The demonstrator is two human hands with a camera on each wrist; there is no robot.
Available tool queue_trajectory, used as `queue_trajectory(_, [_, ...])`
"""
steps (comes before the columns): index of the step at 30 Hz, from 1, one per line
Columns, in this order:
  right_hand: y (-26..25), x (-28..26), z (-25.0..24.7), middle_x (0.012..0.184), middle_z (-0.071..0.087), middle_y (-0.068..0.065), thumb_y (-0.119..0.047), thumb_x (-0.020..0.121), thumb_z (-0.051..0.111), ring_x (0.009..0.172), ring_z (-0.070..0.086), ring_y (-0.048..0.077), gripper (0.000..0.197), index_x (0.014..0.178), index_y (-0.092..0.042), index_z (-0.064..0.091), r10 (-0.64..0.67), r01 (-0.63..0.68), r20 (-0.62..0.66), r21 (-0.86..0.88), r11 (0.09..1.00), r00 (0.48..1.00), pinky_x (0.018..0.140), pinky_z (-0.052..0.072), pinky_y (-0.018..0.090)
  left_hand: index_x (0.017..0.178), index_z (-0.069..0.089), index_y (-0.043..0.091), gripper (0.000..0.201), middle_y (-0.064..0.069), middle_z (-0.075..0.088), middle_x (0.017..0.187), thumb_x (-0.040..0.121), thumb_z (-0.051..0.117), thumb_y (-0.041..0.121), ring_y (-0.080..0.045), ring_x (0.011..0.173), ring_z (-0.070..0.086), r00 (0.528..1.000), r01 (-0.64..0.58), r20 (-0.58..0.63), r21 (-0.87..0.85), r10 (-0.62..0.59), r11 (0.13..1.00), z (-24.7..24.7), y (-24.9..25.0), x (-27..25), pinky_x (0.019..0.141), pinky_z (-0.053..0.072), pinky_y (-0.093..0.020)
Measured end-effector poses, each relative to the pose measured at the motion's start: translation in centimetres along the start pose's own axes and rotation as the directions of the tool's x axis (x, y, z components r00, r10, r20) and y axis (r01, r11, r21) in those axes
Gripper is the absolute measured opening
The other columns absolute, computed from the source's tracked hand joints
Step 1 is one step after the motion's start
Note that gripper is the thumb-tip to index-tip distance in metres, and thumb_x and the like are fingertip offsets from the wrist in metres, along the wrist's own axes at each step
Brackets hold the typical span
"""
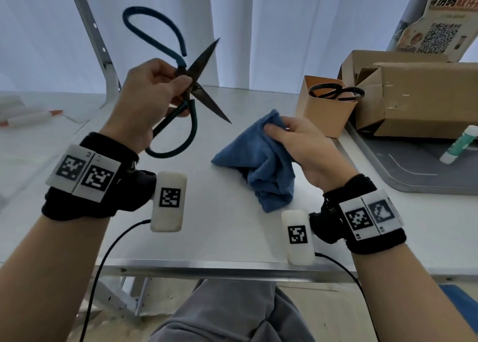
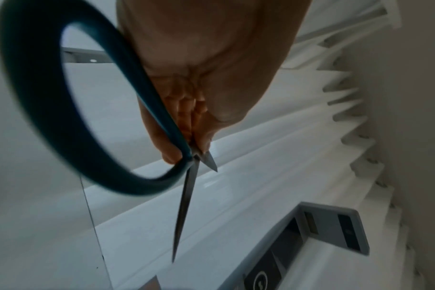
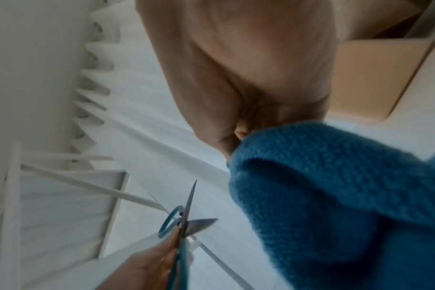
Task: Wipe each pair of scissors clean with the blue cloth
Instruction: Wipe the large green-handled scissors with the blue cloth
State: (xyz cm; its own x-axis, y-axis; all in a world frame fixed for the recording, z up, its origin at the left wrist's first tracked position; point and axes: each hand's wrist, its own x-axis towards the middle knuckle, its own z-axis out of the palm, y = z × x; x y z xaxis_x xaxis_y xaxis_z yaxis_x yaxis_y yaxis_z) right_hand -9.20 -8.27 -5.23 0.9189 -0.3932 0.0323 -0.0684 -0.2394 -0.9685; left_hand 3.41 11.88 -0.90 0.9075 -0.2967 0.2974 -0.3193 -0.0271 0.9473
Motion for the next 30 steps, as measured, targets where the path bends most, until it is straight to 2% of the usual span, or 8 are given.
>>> queue_trajectory(4, [-1.4, 0.7, 0.6, 0.107, 0.073, 0.007, -0.017, 0.103, 0.051, 0.103, 0.069, 0.018, 0.019, 0.11, -0.013, 0.068, -0.044, 0.067, -0.076, 0.332, 0.941, 0.996, 0.089, 0.057, 0.03, 0.091, 0.061, 0.014, 0.008, -0.007, 0.066, 0.084, 0.093, 0.069, 0.013, -0.016, 0.073, 0.067, 0.995, -0.091, 0.056, 0.107, 0.086, 0.99, 0.9, 0.0, -0.6, 0.061, 0.06, -0.032])
queue_trajectory(7, [-2.4, 1.0, 1.1, 0.093, 0.068, 0.005, -0.01, 0.101, 0.045, 0.089, 0.065, 0.018, 0.022, 0.1, -0.012, 0.066, -0.074, 0.124, -0.143, 0.383, 0.916, 0.987, 0.079, 0.056, 0.03, 0.088, 0.063, 0.015, 0.009, -0.005, 0.066, 0.08, 0.092, 0.07, 0.013, -0.015, 0.071, 0.067, 0.993, -0.089, 0.09, 0.123, 0.078, 0.988, 1.6, 0.1, -0.8, 0.059, 0.06, -0.031])
queue_trajectory(9, [-2.7, 1.1, 1.6, 0.084, 0.068, 0.008, -0.007, 0.097, 0.045, 0.08, 0.065, 0.019, 0.02, 0.097, -0.005, 0.065, -0.046, 0.081, -0.095, 0.404, 0.911, 0.994, 0.078, 0.055, 0.034, 0.091, 0.064, 0.012, 0.006, -0.008, 0.066, 0.082, 0.092, 0.07, 0.013, -0.016, 0.072, 0.067, 0.99, -0.09, 0.121, 0.128, 0.075, 0.988, 2.1, 0.2, -1.0, 0.06, 0.06, -0.031])
queue_trajectory(12, [-2.4, 1.1, 2.2, 0.074, 0.065, 0.009, -0.002, 0.094, 0.049, 0.067, 0.063, 0.014, 0.019, 0.092, 0.006, 0.065, -0.089, 0.092, -0.023, 0.27, 0.959, 0.996, 0.073, 0.055, 0.034, 0.093, 0.065, 0.01, 0.006, -0.008, 0.064, 0.08, 0.091, 0.07, 0.013, -0.013, 0.069, 0.067, 0.987, -0.106, 0.139, 0.151, 0.085, 0.983, 2.6, 0.2, -1.1, 0.059, 0.06, -0.03])
queue_trajectory(14, [-1.9, 1.2, 2.3, 0.082, 0.067, 0.014, 0.003, 0.091, 0.055, 0.076, 0.064, 0.017, 0.016, 0.097, 0.01, 0.068, -0.152, 0.153, -0.018, 0.188, 0.97, 0.988, 0.08, 0.056, 0.041, 0.093, 0.065, 0.011, 0.006, -0.007, 0.063, 0.079, 0.091, 0.07, 0.013, -0.01, 0.065, 0.065, 0.985, -0.11, 0.152, 0.161, 0.085, 0.981, 2.8, 0.2, -1.2, 0.057, 0.059, -0.029])
queue_trajectory(18, [-1.6, 1.3, 2.7, 0.105, 0.073, 0.019, 0.004, 0.086, 0.069, 0.1, 0.071, 0.029, 0.027, 0.113, 0.004, 0.066, -0.15, 0.145, -0.002, 0.261, 0.954, 0.989, 0.096, 0.055, 0.042, 0.088, 0.064, 0.014, 0.007, -0.006, 0.063, 0.078, 0.092, 0.07, 0.013, -0.011, 0.066, 0.064, 0.976, -0.1, 0.206, 0.136, 0.071, 0.986, 3.5, 0.0, -1.6, 0.058, 0.057, -0.029])
queue_trajectory(24, [-1.2, 1.1, 3.2, 0.099, 0.077, 0.011, -0.006, 0.088, 0.071, 0.096, 0.072, 0.027, 0.013, 0.1, -0.01, 0.074, -0.136, 0.142, -0.041, 0.223, 0.964, 0.99, 0.094, 0.057, 0.045, 0.087, 0.063, 0.02, 0.009, -0.001, 0.06, 0.077, 0.092, 0.068, 0.015, -0.01, 0.067, 0.059, 0.974, -0.1, 0.215, 0.145, 0.067, 0.984, 4.2, 0.2, -1.7, 0.057, 0.048, -0.021])
queue_trajectory(30, [-1.4, 1.1, 2.2, 0.102, 0.075, 0.016, -0.004, 0.091, 0.067, 0.095, 0.07, 0.024, 0.011, 0.099, -0.009, 0.072, -0.153, 0.146, 0.034, 0.156, 0.977, 0.988, 0.091, 0.056, 0.035, 0.085, 0.061, 0.019, 0.012, -0.006, 0.058, 0.083, 0.092, 0.069, 0.013, -0.012, 0.065, 0.06, 0.975, -0.088, 0.217, 0.138, 0.056, 0.987, 4.4, 0.1, -2.0, 0.05, 0.05, -0.018])
